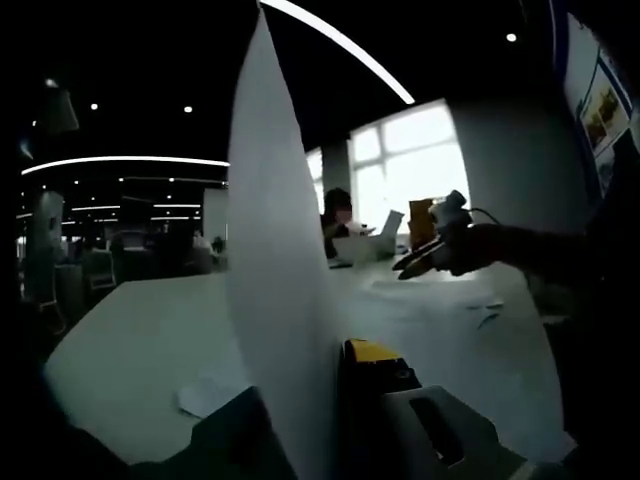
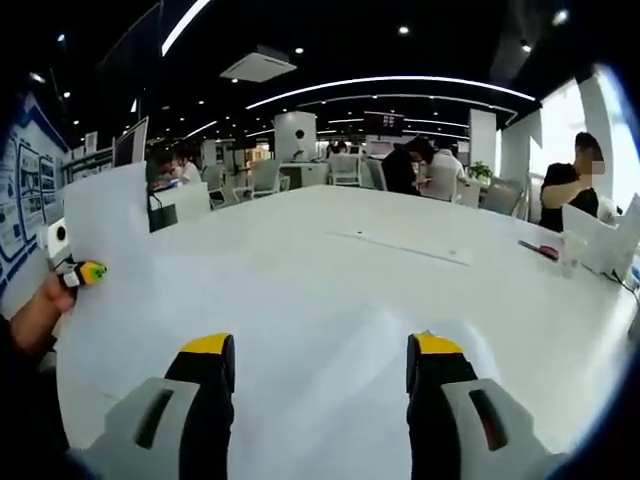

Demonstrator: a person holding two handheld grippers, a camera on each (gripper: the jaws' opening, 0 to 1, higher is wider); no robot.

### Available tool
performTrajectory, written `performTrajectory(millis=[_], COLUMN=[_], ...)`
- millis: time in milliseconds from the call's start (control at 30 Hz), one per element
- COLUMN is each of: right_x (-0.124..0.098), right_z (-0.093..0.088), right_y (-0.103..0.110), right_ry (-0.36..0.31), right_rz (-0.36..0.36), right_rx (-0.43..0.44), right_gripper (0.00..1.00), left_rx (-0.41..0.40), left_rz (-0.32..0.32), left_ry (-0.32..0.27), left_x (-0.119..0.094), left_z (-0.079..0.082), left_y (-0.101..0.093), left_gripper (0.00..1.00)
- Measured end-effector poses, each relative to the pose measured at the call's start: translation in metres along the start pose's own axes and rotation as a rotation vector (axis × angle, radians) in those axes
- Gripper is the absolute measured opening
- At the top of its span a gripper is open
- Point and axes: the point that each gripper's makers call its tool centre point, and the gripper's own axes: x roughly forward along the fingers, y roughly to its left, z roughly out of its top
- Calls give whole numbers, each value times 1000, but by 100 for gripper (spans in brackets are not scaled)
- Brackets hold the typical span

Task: Organize the stack of printing papers by aligning and flattening the scattered papers on the table

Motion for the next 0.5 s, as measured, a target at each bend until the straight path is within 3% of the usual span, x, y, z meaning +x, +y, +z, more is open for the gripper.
performTrajectory(millis=[500], right_x=[5], right_z=[-3], right_y=[-6], right_ry=[11], right_rz=[-10], right_rx=[-13], right_gripper=[65], left_rx=[5], left_rz=[0], left_ry=[7], left_x=[1], left_z=[-1], left_y=[0], left_gripper=[7])
